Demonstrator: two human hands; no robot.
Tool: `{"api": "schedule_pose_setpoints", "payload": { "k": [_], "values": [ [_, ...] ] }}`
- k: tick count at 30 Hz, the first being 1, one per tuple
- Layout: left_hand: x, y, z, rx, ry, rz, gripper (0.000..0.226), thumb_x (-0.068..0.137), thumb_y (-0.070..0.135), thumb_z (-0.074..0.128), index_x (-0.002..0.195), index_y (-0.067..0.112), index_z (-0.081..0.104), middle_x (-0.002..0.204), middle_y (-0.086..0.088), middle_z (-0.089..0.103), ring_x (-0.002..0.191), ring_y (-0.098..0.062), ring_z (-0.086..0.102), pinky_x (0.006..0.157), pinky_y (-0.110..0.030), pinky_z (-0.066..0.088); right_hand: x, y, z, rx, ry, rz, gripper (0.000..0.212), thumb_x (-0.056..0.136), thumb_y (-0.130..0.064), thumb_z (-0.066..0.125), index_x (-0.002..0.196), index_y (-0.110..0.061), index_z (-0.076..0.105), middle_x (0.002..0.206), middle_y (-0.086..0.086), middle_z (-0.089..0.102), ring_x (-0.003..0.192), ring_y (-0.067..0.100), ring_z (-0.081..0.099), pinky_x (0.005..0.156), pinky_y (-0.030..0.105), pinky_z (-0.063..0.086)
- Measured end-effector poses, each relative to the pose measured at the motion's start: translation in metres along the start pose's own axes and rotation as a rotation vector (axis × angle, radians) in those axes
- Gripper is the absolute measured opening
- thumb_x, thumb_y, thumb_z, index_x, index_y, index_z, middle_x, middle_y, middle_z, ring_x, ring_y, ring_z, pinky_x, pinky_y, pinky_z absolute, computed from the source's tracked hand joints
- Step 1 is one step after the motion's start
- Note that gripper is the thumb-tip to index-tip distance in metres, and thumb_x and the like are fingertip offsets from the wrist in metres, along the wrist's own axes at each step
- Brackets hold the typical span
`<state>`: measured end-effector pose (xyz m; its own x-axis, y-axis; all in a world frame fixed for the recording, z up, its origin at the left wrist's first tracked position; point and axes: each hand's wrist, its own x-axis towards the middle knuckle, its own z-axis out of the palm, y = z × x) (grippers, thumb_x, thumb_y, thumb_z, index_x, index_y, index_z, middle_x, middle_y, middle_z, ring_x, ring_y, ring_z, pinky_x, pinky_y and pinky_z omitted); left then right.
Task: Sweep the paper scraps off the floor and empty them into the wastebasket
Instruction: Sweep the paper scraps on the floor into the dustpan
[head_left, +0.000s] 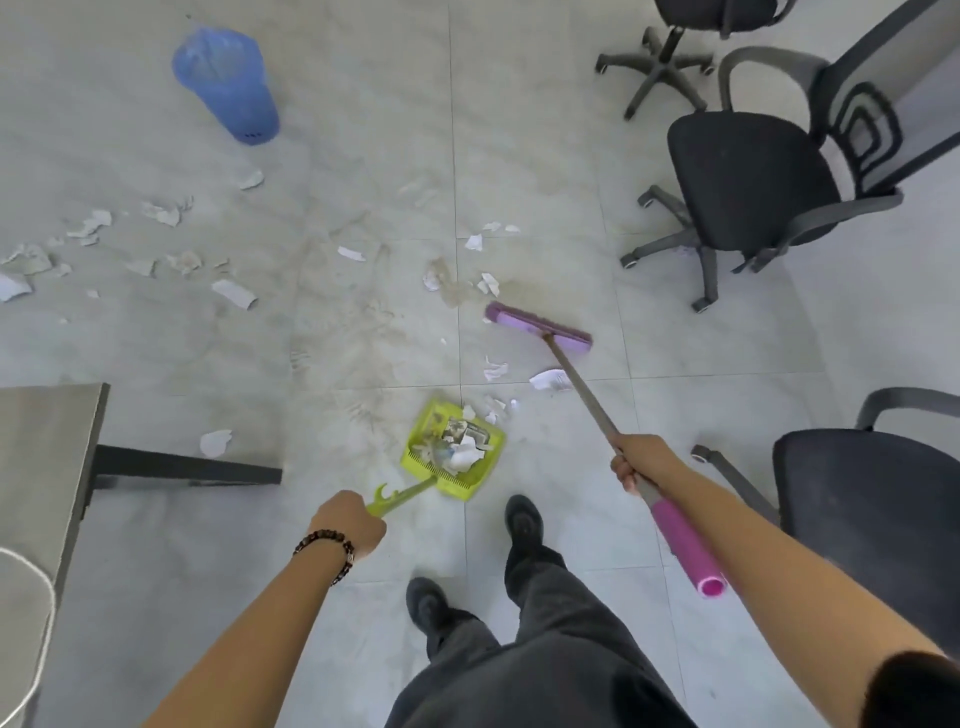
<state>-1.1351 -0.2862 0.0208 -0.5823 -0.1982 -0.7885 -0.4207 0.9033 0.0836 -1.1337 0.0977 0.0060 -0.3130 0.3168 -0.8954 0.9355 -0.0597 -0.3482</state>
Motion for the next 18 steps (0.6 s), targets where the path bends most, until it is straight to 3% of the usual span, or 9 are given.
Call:
{"api": "schedule_pose_setpoints", "payload": {
  "k": [5, 10, 15, 18],
  "values": [
    [-0.004, -0.007, 0.009, 0.019, -0.023, 0.001, 0.022, 0.08, 0.012, 0.054, 0.063, 0.013, 0.041, 0.06, 0.0, 0.044, 0.051, -0.015, 0.041, 0.043, -0.021, 0.029, 0.022, -0.012, 0.026, 0.067, 0.029, -0.086, 0.023, 0.092, -0.013, 0.043, 0.071, -0.005, 0.049, 0.044, 0.009, 0.048, 0.036, 0.02, 0.039, 0.04, 0.023, 0.035],
    [-0.006, -0.007, 0.023, 0.058, -0.042, 0.002, 0.021, 0.08, 0.014, 0.055, 0.064, 0.013, 0.042, 0.062, 0.0, 0.046, 0.053, -0.015, 0.044, 0.045, -0.023, 0.032, 0.041, -0.011, 0.033, -0.037, 0.03, -0.031, 0.017, 0.095, -0.012, 0.039, 0.082, -0.005, 0.049, 0.039, 0.006, 0.047, 0.037, 0.019, 0.039, 0.042, 0.023, 0.034],
    [-0.011, 0.015, 0.029, 0.057, -0.035, 0.039, 0.016, 0.08, 0.009, 0.053, 0.068, 0.012, 0.043, 0.068, -0.002, 0.049, 0.056, -0.015, 0.045, 0.047, -0.022, 0.035, 0.0, 0.039, 0.044, -0.276, -0.103, 0.056, 0.013, 0.094, -0.003, 0.042, 0.09, 0.001, 0.054, 0.05, 0.01, 0.048, 0.041, 0.019, 0.041, 0.044, 0.025, 0.034],
    [-0.007, 0.014, 0.019, 0.051, -0.011, 0.042, 0.019, 0.079, 0.007, 0.053, 0.065, 0.012, 0.041, 0.064, -0.001, 0.045, 0.054, -0.015, 0.042, 0.047, -0.022, 0.033, -0.035, 0.074, 0.037, -0.319, -0.165, 0.112, 0.015, 0.095, -0.011, 0.044, 0.095, -0.002, 0.056, 0.048, 0.009, 0.049, 0.037, 0.018, 0.037, 0.042, 0.022, 0.031]
  ]
}}
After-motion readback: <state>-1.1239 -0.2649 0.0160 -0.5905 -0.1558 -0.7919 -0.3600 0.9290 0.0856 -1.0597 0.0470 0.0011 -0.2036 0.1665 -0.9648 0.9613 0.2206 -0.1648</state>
